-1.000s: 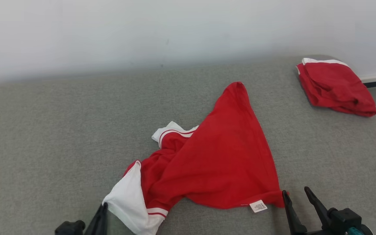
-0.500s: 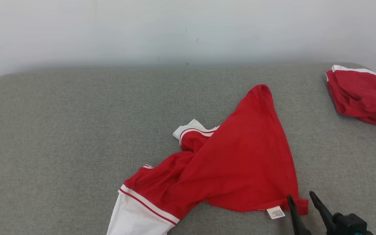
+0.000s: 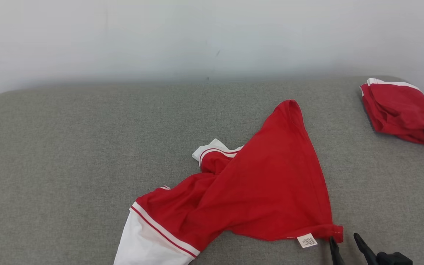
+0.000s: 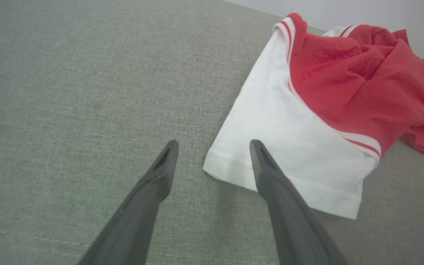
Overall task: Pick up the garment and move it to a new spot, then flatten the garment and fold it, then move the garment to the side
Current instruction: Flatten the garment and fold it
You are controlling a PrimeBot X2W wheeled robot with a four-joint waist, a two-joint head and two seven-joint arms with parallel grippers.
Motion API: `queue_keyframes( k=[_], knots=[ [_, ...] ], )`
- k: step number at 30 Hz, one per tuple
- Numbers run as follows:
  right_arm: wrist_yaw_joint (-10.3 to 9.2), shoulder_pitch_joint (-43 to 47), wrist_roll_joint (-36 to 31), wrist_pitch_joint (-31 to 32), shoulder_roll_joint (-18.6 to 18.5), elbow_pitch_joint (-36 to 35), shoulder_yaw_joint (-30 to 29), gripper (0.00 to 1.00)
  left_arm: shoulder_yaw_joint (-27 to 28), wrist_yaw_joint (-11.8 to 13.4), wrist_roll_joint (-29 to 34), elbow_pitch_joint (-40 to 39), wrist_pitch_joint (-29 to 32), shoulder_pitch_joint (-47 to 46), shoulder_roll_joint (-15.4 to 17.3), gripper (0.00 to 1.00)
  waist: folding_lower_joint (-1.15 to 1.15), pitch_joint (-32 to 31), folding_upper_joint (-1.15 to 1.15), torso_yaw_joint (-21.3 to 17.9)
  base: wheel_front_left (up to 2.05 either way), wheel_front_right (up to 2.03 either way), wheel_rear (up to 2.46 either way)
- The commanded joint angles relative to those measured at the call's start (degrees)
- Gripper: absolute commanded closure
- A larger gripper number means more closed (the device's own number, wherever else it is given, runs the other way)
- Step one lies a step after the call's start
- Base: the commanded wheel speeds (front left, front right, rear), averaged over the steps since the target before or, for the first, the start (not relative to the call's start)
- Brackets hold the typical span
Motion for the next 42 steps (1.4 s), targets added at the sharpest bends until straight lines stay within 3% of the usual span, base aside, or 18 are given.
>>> queue_keyframes(
  k=[1,12,14,16,17,18,19,21,22,23,24,31,42],
  knots=[
    [-0.15,-0.69,0.7,-0.01,-0.31,0.55,0.39,0.0,-0.21,0.12,0.23,0.43,-0.18,-0.29,-0.11,0.0,0.0,0.03,0.0,-0.05,0.0,0.0,0.0],
    [-0.15,-4.88,2.42,-0.01,-1.24,4.42,4.22,0.0,-1.94,0.11,-0.36,6.34,-0.18,-3.89,1.06,0.0,0.0,0.89,0.0,0.01,0.0,0.0,0.0],
    [-0.15,-5.24,2.56,-0.01,-1.32,4.95,4.75,0.05,-2.45,0.11,-1.31,7.47,-0.18,-4.55,1.0,0.0,0.0,0.96,0.0,0.0,0.0,0.0,0.0],
    [-0.15,-5.52,2.94,-0.01,-1.51,5.2,4.98,0.19,-2.59,0.11,-2.53,8.34,-0.18,-5.14,0.84,0.0,0.0,1.01,0.0,0.0,0.0,0.0,0.0],
    [-0.15,-5.62,3.07,-0.01,-1.52,5.3,5.03,0.54,-3.13,0.11,-2.47,8.74,-0.18,-5.3,0.81,0.0,0.0,1.02,0.0,0.03,0.0,0.0,0.0],
    [-0.15,-5.65,3.09,-0.01,-1.51,5.55,5.09,0.72,-3.46,0.11,-2.25,9.18,-0.18,-5.71,0.99,0.0,0.0,1.03,0.0,0.09,0.0,0.0,0.0],
    [-0.15,-5.73,3.21,-0.01,-1.46,5.78,5.19,0.85,-3.55,0.12,-2.1,9.66,-0.18,-6.28,1.16,0.0,0.0,1.06,0.0,0.18,0.0,0.0,0.0],
    [-0.15,-6.08,3.3,-0.01,-1.43,5.86,5.59,1.0,-4.07,0.11,-2.5,10.58,-0.18,-7.36,1.15,0.0,0.0,1.1,0.0,0.39,0.0,0.0,0.0],
    [-0.15,-6.2,3.32,-0.01,-1.4,5.62,5.78,1.0,-5.29,0.11,-3.22,11.56,-0.17,-7.58,1.1,0.17,0.0,1.08,0.0,0.43,0.0,0.0,0.0],
    [-0.15,-6.21,3.2,-0.01,-1.48,5.24,5.88,1.0,-6.48,0.11,-3.85,10.68,-0.18,-8.44,1.19,0.55,0.0,1.05,0.0,0.45,0.0,0.0,0.0],
    [-0.15,-6.12,3.14,-0.01,-1.55,5.05,5.96,1.0,-7.23,0.11,-4.75,10.04,-0.18,-8.9,1.57,1.0,0.0,1.02,0.0,0.45,0.0,0.0,0.0],
    [-0.15,-4.3,2.83,-0.01,-1.97,1.97,4.89,1.0,-8.41,0.12,-5.76,5.87,-0.18,-5.45,3.23,1.0,0.0,0.95,0.0,0.21,0.0,0.0,0.0],
    [-0.15,-0.93,3.51,0.0,-3.27,-3.18,4.46,1.0,-5.54,0.11,-4.43,-3.17,-0.18,-0.97,2.15,1.0,0.0,0.78,0.0,0.65,0.0,0.0,0.0]
  ],
)
